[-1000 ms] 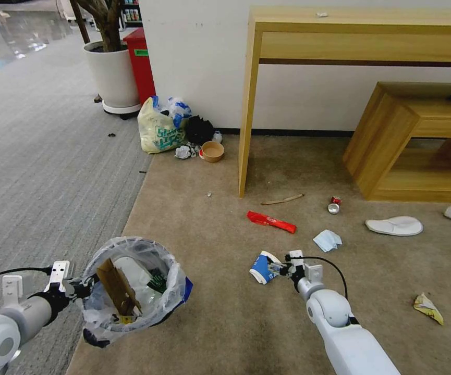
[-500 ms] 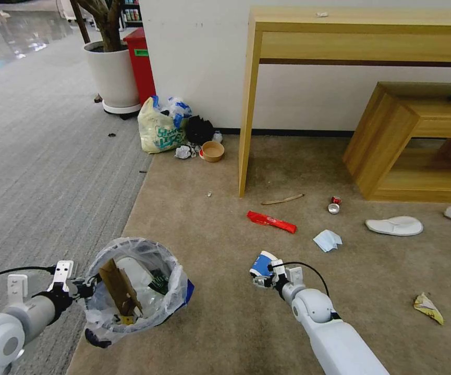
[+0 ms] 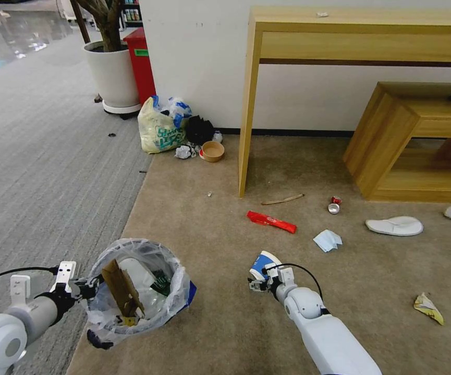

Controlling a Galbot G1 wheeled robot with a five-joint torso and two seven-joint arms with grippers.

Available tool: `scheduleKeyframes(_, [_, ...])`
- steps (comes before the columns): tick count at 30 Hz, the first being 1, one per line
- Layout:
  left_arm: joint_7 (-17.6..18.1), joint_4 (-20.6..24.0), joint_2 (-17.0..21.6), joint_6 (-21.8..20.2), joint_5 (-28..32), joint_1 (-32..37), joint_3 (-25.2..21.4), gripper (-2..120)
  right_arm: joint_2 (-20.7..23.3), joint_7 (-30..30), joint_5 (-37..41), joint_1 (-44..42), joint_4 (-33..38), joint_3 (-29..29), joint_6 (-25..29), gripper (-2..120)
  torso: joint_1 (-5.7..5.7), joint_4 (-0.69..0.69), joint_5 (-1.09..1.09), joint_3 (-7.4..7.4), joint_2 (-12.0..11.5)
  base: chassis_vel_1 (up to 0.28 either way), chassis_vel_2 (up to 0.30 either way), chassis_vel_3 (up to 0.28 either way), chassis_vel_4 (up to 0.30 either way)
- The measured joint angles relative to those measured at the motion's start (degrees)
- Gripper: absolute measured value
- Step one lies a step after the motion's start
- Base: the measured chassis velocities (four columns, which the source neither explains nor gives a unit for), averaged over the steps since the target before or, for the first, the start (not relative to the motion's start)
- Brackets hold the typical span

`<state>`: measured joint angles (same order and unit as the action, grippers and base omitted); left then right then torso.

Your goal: Pick up the trash bin and place the garbage on the floor into it.

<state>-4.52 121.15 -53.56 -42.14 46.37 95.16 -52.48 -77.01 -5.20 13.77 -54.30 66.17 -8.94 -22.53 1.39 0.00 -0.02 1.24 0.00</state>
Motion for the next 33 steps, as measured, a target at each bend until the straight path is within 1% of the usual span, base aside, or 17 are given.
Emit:
scheduleKeyframes(1, [0.0, 0.05, 0.02, 0.0, 0.0, 0.04, 0.0, 0, -0.27, 0.14, -0.16, 0.69, -1.18, 0.11, 0.21, 92, 0.0, -0.01, 0.0, 0.0, 0.0, 0.0, 0.0, 0.0, 0.0])
scheduleKeyframes(10, [0.02, 0.14, 0.02, 0.0, -0.08, 0.39, -0.11, 0, -0.77, 0.34, -0.9, 2.41, -4.61, 0.08, 1.73, 92, 0.0, 0.0, -0.01, 0.0, 0.0, 0.0, 0.0, 0.0, 0.0])
scheduleKeyframes(14, [0.02, 0.14, 0.17, 0.0, -0.08, 0.29, -0.1, 0, -1.1, 0.3, -1.55, 2.95, -5.96, -0.2, 2.63, 89, 0.0, 0.0, -0.01, 0.0, 0.0, 0.0, 0.0, 0.0, 0.0])
scheduleKeyframes(15, [0.02, 0.1, 0.25, 0.0, -0.08, 0.15, -0.04, 0, -1.17, 0.31, -1.63, 3.13, -6.38, -0.34, 2.89, 82, 0.0, -0.01, -0.01, 0.0, 0.0, 0.0, 0.0, 0.0, 0.0])
scheduleKeyframes(16, [0.02, 0.1, 0.25, 0.0, -0.08, 0.15, -0.04, 0, -1.17, 0.31, -1.63, 3.13, -6.38, -0.34, 2.89, 82, 0.0, -0.01, -0.01, 0.0, 0.0, 0.0, 0.0, 0.0, 0.0])
scheduleKeyframes(18, [0.02, 0.01, 0.36, 0.01, -0.07, -0.07, 0.09, 0, -1.22, 0.35, -1.73, 3.33, -6.8, -0.47, 3.2, 76, 0.0, -0.02, -0.02, -0.01, 0.0, 0.0, 0.0, 0.0, 0.0])
scheduleKeyframes(19, [0.02, -0.08, 0.43, 0.0, -0.06, -0.2, 0.16, 0, -1.32, 0.33, -1.74, 3.42, -6.96, -0.51, 3.36, 69, 0.0, -0.02, -0.02, -0.01, 0.0, 0.0, 0.0, 0.0, 0.0])
scheduleKeyframes(20, [0.02, -0.08, 0.43, 0.0, -0.06, -0.2, 0.16, 0, -1.32, 0.33, -1.74, 3.42, -6.96, -0.51, 3.36, 69, 0.0, -0.02, -0.02, -0.01, 0.0, 0.0, 0.0, 0.0, 0.0])
scheduleKeyframes(21, [0.02, -0.15, 0.51, 0.0, -0.05, -0.31, 0.21, 0, -1.42, 0.34, -1.74, 3.46, -7.08, -0.52, 3.49, 64, 0.0, -0.01, 0.0, -0.01, 0.0, 0.0, 0.0, 0.0, 0.0])
scheduleKeyframes(22, [0.02, -0.18, 0.55, 0.01, -0.04, -0.37, 0.24, 0, -1.47, 0.37, -1.77, 3.5, -7.2, -0.53, 3.61, 62, 0.0, -0.01, 0.0, 0.0, 0.0, 0.0, 0.0, 0.0, 0.0])
scheduleKeyframes(23, [0.03, -0.25, 0.59, 0.0, -0.02, -0.45, 0.28, 0, -1.58, 0.51, -1.95, 3.56, -7.49, -0.57, 4.07, 54, 0.0, -0.01, -0.01, -0.01, 0.0, 0.0, 0.0, 0.0, 0.0])
scheduleKeyframes(24, [0.03, -0.25, 0.59, 0.0, -0.02, -0.45, 0.28, 0, -1.58, 0.51, -1.95, 3.56, -7.49, -0.57, 4.07, 54, 0.0, -0.01, -0.01, -0.01, 0.0, 0.0, 0.0, 0.0, 0.0])
scheduleKeyframes(27, [0.02, -0.37, 0.61, 0.01, 0.01, -0.53, 0.37, 0, -1.89, 0.54, -2.63, 3.59, -7.91, -0.72, 4.95, 40, 0.0, 0.01, 0.02, -0.01, 0.0, 0.0, 0.0, 0.0, 0.0])
scheduleKeyframes(30, [0.03, -0.38, 0.6, 0.01, 0.02, -0.53, 0.38, 0, -1.95, 0.55, -2.69, 3.59, -7.97, -0.86, 5.04, 35, 0.0, 0.02, 0.01, -0.01, 0.0, 0.0, 0.0, 0.0, 0.0])
scheduleKeyframes(31, [0.02, -0.38, 0.6, 0.0, 0.03, -0.52, 0.38, 0, -2.04, 0.59, -2.75, 3.53, -7.99, -0.97, 5.15, 29, 0.0, 0.02, 0.02, -0.01, 0.0, 0.0, 0.0, 0.0, 0.0])
scheduleKeyframes(32, [0.02, -0.38, 0.6, 0.0, 0.03, -0.52, 0.38, 0, -2.04, 0.59, -2.75, 3.53, -7.99, -0.97, 5.15, 29, 0.0, 0.02, 0.02, -0.01, 0.0, 0.0, 0.0, 0.0, 0.0])
scheduleKeyframes(33, [0.02, -0.38, 0.62, 0.01, 0.04, -0.52, 0.38, 0, -2.07, 0.63, -2.88, 3.49, -8.0, -1.05, 5.28, 25, 0.0, 0.02, 0.02, -0.01, 0.0, 0.0, 0.0, 0.0, 0.0])
